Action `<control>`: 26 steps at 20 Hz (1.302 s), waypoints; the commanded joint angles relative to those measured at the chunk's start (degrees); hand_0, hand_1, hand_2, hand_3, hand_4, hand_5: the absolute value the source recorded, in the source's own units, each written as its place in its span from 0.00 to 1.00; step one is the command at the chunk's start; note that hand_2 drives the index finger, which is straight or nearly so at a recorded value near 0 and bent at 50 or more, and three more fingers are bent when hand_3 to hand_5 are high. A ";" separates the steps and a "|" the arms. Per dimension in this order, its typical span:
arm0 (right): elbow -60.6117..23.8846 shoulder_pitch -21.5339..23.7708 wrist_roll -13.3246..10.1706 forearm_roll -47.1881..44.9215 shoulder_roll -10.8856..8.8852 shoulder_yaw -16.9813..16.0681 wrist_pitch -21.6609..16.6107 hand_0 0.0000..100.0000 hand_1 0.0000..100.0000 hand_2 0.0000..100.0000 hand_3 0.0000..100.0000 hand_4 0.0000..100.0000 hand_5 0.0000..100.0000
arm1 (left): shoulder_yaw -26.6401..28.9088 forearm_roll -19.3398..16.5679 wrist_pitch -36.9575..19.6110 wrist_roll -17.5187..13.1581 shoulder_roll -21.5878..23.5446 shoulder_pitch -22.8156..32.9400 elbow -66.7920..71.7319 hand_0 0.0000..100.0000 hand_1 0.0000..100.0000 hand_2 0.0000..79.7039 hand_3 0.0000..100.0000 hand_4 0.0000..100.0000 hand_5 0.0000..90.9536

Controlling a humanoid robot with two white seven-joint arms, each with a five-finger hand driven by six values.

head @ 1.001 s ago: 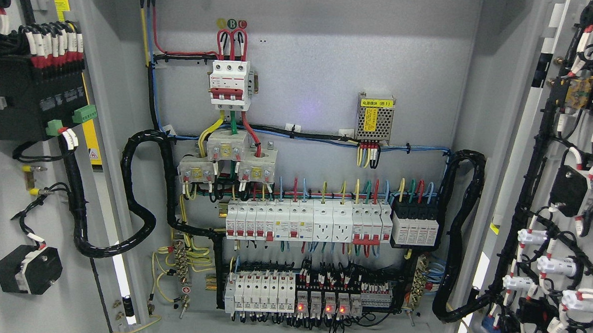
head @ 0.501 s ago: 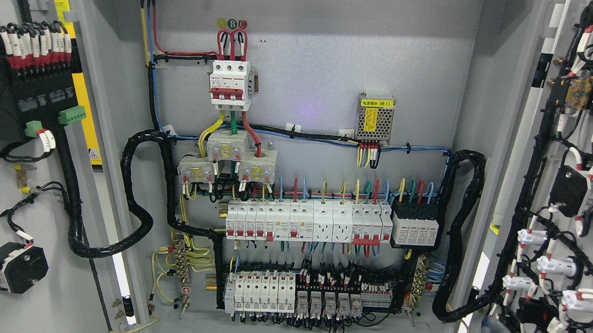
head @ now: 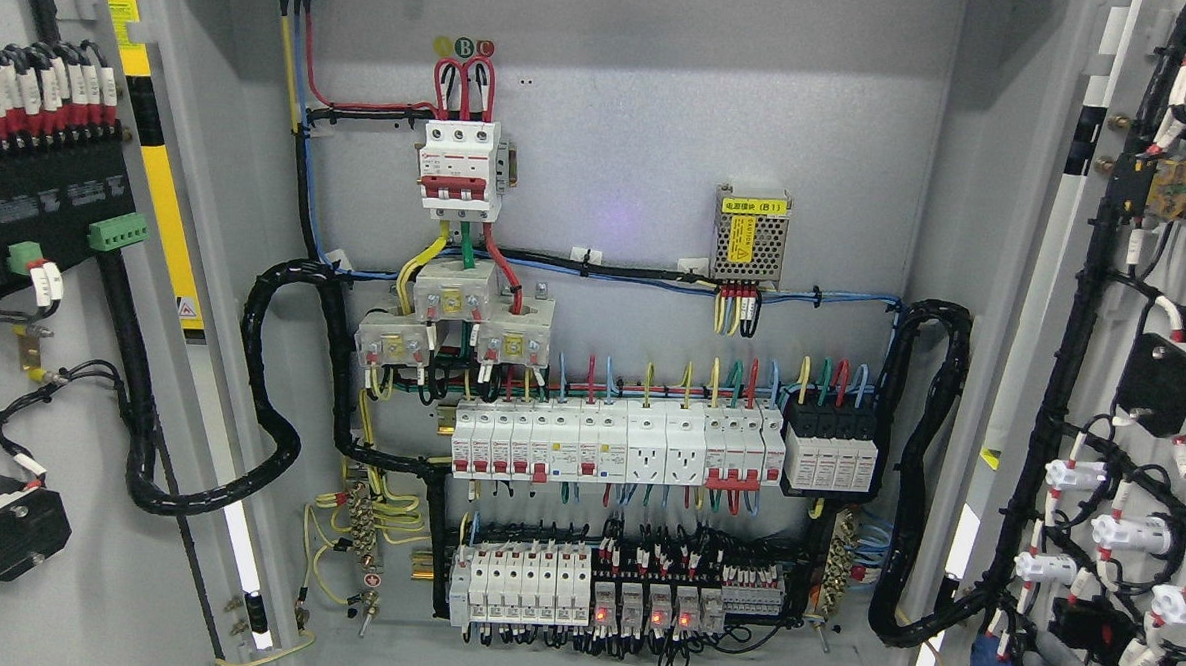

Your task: Open door with both hands

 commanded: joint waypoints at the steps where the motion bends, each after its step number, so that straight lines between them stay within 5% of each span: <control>1: -0.01 1.69 -0.11 -0.46 0.59 -4.53 -1.06 0.00 0.50 0.04 0.00 0.00 0.00 | 4.83 0.83 0.06 -0.56 4.04 -1.17 6.66 0.12 0.56 0.00 0.00 0.00 0.00; 11: -0.01 3.71 -0.02 -5.12 -0.64 -5.68 -1.67 0.00 0.50 0.04 0.00 0.00 0.00 | 4.93 5.74 0.93 -0.56 10.55 -3.63 14.04 0.12 0.56 0.00 0.00 0.00 0.00; 26: -0.01 6.61 -0.11 -11.97 -2.05 -9.72 -1.67 0.00 0.50 0.04 0.00 0.00 0.00 | 4.67 5.84 3.31 -0.65 12.14 -6.97 18.01 0.12 0.56 0.00 0.00 0.00 0.00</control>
